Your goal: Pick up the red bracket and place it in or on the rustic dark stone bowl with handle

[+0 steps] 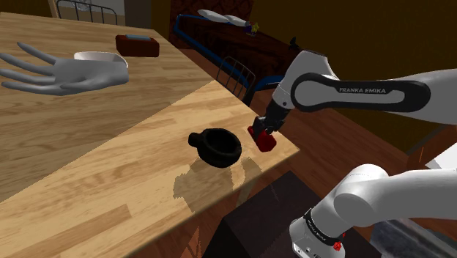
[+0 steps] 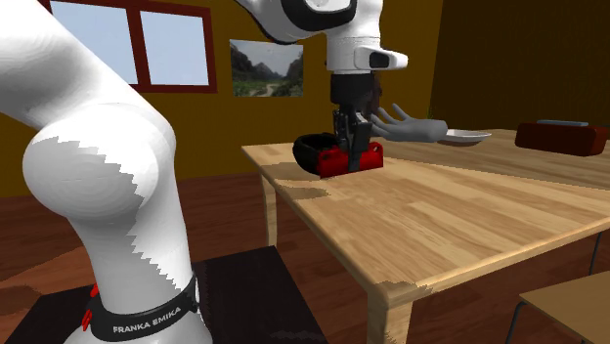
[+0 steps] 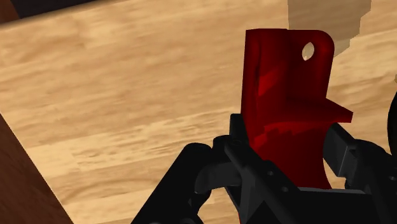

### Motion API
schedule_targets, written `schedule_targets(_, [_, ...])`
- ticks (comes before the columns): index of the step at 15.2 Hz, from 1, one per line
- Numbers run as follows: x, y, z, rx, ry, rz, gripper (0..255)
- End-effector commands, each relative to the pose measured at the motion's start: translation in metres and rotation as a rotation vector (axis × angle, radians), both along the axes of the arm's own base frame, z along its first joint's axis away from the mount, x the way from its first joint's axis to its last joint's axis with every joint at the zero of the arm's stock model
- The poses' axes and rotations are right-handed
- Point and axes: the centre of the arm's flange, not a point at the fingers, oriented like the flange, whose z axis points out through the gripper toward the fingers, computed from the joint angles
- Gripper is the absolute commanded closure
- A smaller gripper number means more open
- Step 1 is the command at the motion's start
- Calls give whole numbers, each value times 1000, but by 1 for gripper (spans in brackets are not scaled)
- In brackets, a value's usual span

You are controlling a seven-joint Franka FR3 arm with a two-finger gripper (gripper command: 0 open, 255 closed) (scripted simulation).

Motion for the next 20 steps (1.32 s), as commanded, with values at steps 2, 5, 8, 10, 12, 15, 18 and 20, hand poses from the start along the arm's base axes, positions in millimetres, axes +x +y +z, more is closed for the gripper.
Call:
schedule_targets(2, [0,0,16,0,0,0,255])
schedule_targets(5, [0,0,31,0,0,0,255])
schedule_targets(8, [0,0,47,0,0,0,255])
schedule_targets(10, [0,0,58,0,0,0,255])
schedule_targets(12, [0,0,68,0,0,0,255])
schedule_targets(15, [0,0,84,0,0,0,255])
schedule_targets(18, [0,0,100,0,0,0,255])
schedule_targets(20, [0,0,106,0,0,0,255])
